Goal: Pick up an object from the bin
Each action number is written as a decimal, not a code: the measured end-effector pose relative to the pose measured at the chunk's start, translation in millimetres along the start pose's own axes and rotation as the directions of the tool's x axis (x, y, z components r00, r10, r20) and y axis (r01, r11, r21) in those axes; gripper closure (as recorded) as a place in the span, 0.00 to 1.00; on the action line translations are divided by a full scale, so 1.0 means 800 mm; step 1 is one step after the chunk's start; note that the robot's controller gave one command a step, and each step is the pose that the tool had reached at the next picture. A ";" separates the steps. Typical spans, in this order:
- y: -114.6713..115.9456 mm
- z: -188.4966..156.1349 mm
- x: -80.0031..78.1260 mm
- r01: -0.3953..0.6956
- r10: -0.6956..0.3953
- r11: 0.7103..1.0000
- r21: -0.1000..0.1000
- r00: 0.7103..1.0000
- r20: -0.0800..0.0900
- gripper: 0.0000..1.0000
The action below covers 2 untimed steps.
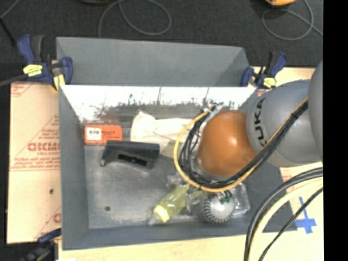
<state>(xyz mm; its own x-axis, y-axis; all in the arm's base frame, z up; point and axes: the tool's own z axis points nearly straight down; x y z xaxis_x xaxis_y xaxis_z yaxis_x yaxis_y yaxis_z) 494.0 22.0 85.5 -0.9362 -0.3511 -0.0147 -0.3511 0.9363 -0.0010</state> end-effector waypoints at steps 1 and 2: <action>-0.003 -0.066 0.004 0.035 -0.035 0.999 -0.002 0.999 -0.005 1.00; 0.005 -0.103 -0.006 0.039 -0.039 0.999 0.003 0.999 0.006 1.00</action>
Offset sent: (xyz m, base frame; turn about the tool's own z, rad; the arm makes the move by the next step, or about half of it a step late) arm 0.0011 0.0116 0.0727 -0.0400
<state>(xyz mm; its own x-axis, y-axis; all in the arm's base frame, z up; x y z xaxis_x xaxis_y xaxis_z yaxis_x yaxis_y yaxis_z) 495.8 26.8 167.8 -0.9219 -0.3869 -0.0211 -0.3869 0.9221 -0.0049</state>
